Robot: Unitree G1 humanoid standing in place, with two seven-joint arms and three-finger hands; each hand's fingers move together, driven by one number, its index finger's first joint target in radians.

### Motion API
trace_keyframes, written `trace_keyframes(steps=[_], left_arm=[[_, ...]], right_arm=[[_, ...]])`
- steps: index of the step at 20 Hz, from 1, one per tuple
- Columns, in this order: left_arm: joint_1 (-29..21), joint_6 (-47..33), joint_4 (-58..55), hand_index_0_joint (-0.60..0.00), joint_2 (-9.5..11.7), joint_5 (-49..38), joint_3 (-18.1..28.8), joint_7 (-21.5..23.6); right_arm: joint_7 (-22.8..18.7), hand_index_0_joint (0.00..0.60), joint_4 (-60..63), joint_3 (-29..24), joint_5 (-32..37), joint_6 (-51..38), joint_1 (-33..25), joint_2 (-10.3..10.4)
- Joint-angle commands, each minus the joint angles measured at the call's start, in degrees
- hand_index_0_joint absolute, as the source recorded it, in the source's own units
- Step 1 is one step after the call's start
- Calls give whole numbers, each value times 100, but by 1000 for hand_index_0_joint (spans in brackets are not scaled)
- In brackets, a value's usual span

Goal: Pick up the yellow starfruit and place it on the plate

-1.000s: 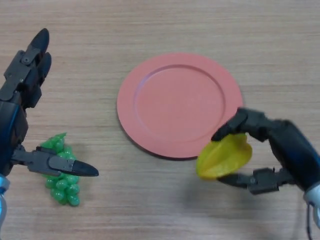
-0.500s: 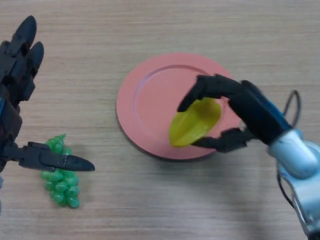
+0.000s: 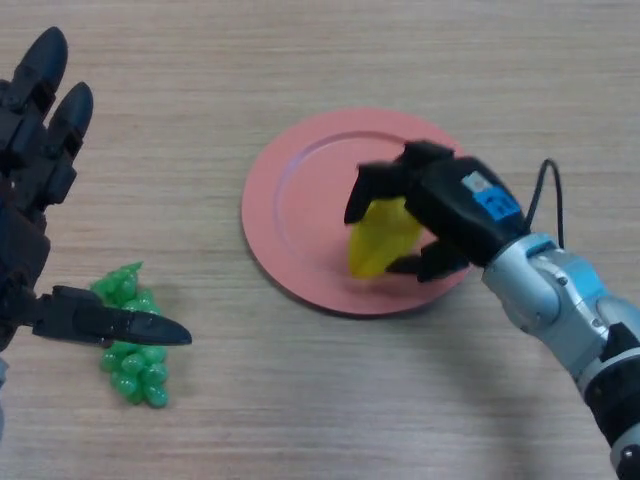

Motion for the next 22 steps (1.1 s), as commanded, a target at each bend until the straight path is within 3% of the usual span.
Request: trace_keyframes(steps=[1,2,3,4,5,6,7,11,13,16,19,22], left_arm=[[-113,-443,-371,0,190,-39,458,113],[-131,-357,-402,0,203,-73,459,103],[-133,-353,-401,0,204,-70,457,103],[-139,-354,-387,0,197,-58,446,102],[-141,-360,-374,0,189,-48,435,101],[-140,-415,-329,0,162,-22,409,106],[-141,-449,-299,0,149,-17,400,108],[-211,-454,-245,0,158,-101,364,166],[-259,-418,-226,0,183,-149,339,184],[-357,-326,-217,0,242,-153,279,193],[-447,-399,-156,0,240,-36,179,258],[-462,-467,-113,0,185,90,-36,304]], right_arm=[[132,600,-431,-243,1322,87,-243,42],[167,550,-557,-202,1636,285,-181,60],[163,450,-570,-197,1675,306,-176,62],[105,301,-588,-182,1777,338,-178,66],[42,201,-601,-175,1837,356,-184,69],[-140,58,-640,-190,1898,403,-203,74],[-231,0,-676,-208,1914,439,-216,76],[-151,0,-1075,-342,2051,765,-195,77],[88,0,-1528,-386,2488,1019,-40,77],[782,0,-2973,-583,2997,1767,568,45],[1136,0,-4166,-707,3433,2373,1094,-45],[1426,0,-5695,-821,4182,3553,1785,-143]])
